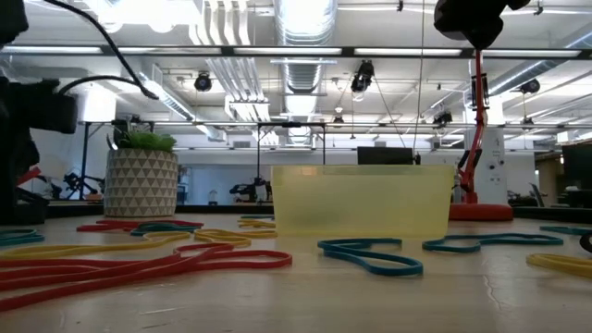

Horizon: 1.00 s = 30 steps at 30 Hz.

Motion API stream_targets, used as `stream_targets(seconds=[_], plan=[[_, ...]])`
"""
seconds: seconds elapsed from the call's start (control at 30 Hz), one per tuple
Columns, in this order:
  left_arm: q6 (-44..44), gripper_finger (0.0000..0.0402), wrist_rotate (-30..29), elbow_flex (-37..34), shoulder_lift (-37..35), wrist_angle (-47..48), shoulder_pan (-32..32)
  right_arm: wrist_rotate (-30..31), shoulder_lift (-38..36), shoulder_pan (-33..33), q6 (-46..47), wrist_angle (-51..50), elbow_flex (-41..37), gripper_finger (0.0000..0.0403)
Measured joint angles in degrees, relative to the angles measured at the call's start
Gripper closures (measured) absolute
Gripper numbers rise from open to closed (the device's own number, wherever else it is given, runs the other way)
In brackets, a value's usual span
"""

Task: Pick and place rubber bands into bin
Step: Put the left black rubber band into the bin

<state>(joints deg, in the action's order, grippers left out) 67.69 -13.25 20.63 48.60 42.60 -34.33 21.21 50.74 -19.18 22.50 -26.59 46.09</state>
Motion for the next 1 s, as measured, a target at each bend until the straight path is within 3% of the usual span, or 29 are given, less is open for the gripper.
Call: stream_targets(seconds=[0.3,0.57,0.8,1.0], plan=[[-2.21,0.0401,-2.26,2.66,-1.73,0.1,0.02,-0.02,0.0,-0.02,0.0,0.0,-0.24,0.0307],[-12.38,0.0401,-16.18,12.63,0.06,-3.25,1.77,1.28,0.0,-0.04,-0.18,0.02,-0.39,0.0305],[-32.41,0.0401,-18.5,18.45,7.58,-19.82,11.03,1.88,0.0,-0.04,-0.11,0.96,-0.39,0.0313],[-45.76,0.0402,-11.31,20.71,19.2,-36.85,21.19,1.95,0.0,-0.04,0.07,3.97,-0.39,0.0319]])
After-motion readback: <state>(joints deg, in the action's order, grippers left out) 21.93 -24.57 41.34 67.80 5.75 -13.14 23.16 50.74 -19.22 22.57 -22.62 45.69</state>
